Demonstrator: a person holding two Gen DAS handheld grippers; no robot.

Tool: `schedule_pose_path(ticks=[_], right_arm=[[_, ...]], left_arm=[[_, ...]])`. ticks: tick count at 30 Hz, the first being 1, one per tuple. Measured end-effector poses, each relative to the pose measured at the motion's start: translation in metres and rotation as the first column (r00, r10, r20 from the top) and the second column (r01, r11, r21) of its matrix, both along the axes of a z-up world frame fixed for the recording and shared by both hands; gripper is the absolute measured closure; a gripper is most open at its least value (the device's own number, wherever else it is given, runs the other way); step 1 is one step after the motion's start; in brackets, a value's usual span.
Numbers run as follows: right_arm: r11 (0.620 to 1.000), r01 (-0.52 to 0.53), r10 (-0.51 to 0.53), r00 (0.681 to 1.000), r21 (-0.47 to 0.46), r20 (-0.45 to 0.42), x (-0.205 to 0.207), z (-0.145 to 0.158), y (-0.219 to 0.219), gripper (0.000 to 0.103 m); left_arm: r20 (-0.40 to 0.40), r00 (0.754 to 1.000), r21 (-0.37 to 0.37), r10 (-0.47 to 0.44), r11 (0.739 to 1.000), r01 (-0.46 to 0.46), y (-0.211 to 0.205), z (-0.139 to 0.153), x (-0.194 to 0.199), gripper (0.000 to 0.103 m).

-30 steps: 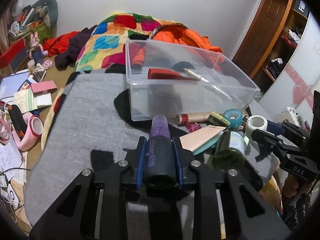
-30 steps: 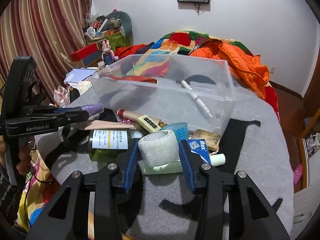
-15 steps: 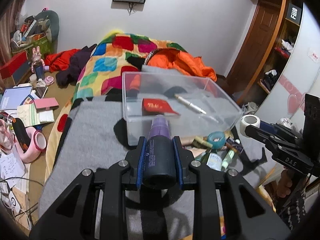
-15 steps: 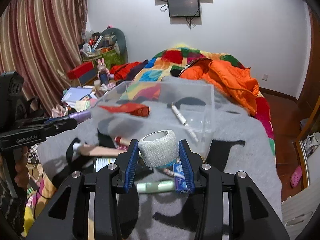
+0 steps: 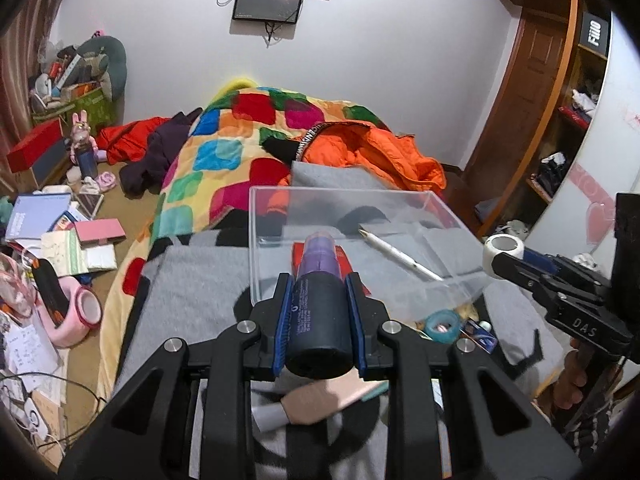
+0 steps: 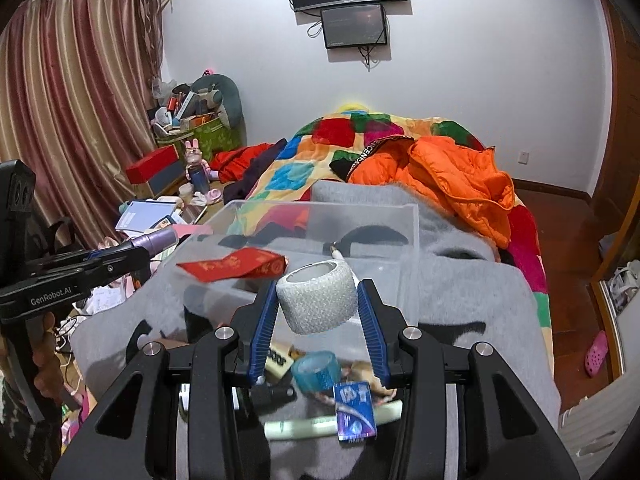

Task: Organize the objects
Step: 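Lower the purple tube and tape roll into the clear box and open both tools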

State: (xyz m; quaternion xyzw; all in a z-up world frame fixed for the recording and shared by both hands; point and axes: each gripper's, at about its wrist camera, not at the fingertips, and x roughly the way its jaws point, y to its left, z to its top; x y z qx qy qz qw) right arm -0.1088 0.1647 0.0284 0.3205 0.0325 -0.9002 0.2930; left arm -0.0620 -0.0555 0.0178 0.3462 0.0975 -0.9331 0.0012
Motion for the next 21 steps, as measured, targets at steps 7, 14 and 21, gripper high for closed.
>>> schedule_pose_path(ticks=[7, 14, 21], right_arm=[[0.999, 0.037, -0.037, 0.999, 0.000, 0.031, -0.028, -0.003, -0.010, 0.066], [0.999, 0.046, -0.047, 0.996, 0.014, 0.073, -0.052, -0.013, -0.020, 0.066], [0.998, 0.019, -0.025, 0.995, 0.054, 0.098, -0.062, -0.025, -0.037, 0.066]], left_arm=[[0.030, 0.999, -0.011, 0.017, 1.000, -0.017, -0.005, -0.008, -0.025, 0.078], [0.069, 0.997, 0.007, 0.022, 1.000, -0.022, -0.011, -0.019, -0.047, 0.078], [0.102, 0.995, 0.009, 0.017, 1.000, -0.018, -0.011, -0.027, -0.068, 0.078]])
